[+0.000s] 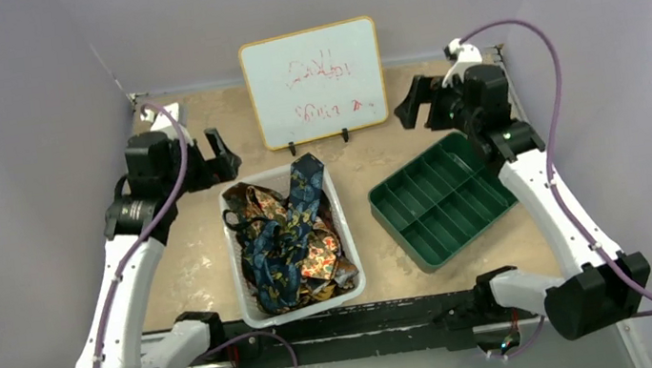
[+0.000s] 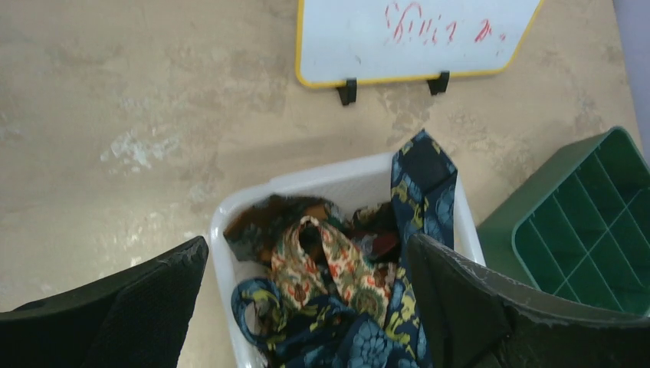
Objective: Roll the ties
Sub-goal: Move the storage box to the center of the board.
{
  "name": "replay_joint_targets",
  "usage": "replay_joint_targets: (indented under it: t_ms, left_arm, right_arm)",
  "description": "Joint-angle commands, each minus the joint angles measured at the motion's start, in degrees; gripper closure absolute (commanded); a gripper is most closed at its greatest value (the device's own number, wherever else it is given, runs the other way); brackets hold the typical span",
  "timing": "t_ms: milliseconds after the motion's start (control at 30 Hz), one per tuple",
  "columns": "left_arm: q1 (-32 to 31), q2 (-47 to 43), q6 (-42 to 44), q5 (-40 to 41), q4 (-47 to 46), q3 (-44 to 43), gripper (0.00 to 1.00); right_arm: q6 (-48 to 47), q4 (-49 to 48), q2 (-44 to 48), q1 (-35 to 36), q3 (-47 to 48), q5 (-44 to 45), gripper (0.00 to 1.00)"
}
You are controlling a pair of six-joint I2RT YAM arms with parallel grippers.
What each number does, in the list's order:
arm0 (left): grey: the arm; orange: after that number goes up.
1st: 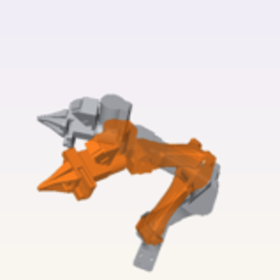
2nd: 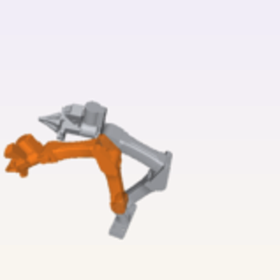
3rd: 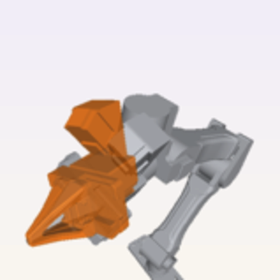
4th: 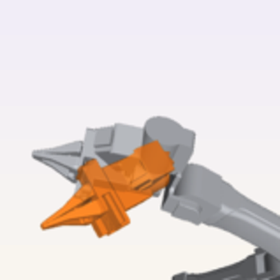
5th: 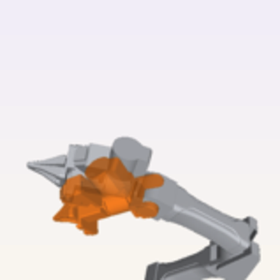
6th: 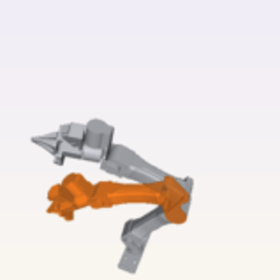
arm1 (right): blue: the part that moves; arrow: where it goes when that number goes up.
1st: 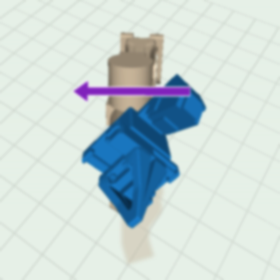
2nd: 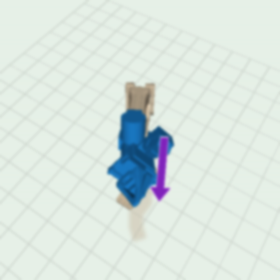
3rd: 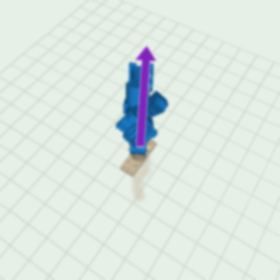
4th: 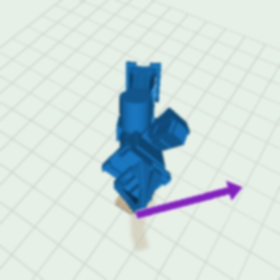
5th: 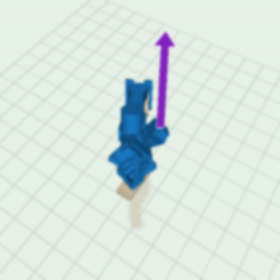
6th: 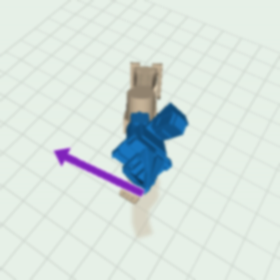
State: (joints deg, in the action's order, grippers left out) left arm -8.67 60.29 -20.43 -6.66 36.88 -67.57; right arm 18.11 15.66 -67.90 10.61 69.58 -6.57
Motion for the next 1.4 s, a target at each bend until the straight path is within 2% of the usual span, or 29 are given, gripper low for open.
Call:
replay_joint_targets:
  t_ms: [0,133,233,533,700,800,933,1000,1067,1300,1367]
  left_arm:
    - [0.69,-6.23,-3.88,-0.47,-3.18,5.84,0.00]
    - [0.88,-9.31,-9.14,2.85,0.30,8.98,0.00]
    - [1.07,-10.81,-12.59,0.72,3.09,11.19,0.00]
    - [1.34,-11.54,-13.43,-14.21,4.90,18.64,0.00]
    - [1.43,-13.39,-14.63,-19.91,3.66,22.80,0.00]
    - [1.48,-13.36,-14.45,-22.00,3.55,22.73,0.00]
    - [1.51,-12.43,-13.99,-24.09,2.59,22.90,0.00]
    - [1.53,-12.15,-14.19,-25.06,1.83,23.07,0.00]
    - [1.54,-12.28,-14.41,-25.29,1.22,23.38,0.00]
    - [1.55,-13.14,-14.32,-24.59,1.80,23.20,0.00]
    - [1.55,-13.23,-13.97,-24.33,2.44,22.69,0.00]
  right_arm:
    - [1.94,-2.09,3.49,1.90,-6.34,-5.46,0.01]
    - [5.25,-2.85,5.44,3.03,-13.14,-5.59,0.01]
    - [8.66,-3.47,5.96,3.58,-17.88,-5.26,0.01]
    - [19.48,-4.75,4.43,3.87,-26.62,2.91,0.01]
    - [20.60,-8.56,-2.03,1.72,-27.59,7.68,0.01]
    - [20.22,-13.63,-6.90,-2.67,-27.10,6.19,0.01]
    - [19.62,-20.34,-15.02,-5.65,-22.81,9.43,0.01]
    - [17.93,-22.80,-19.27,-6.52,-18.65,6.72,0.01]
    - [17.03,-23.83,-23.92,-6.73,-13.60,7.95,0.01]
    - [9.03,-19.82,-39.87,-7.83,8.98,14.10,0.01]
    - [6.86,-19.38,-43.38,-8.39,14.32,12.99,0.01]
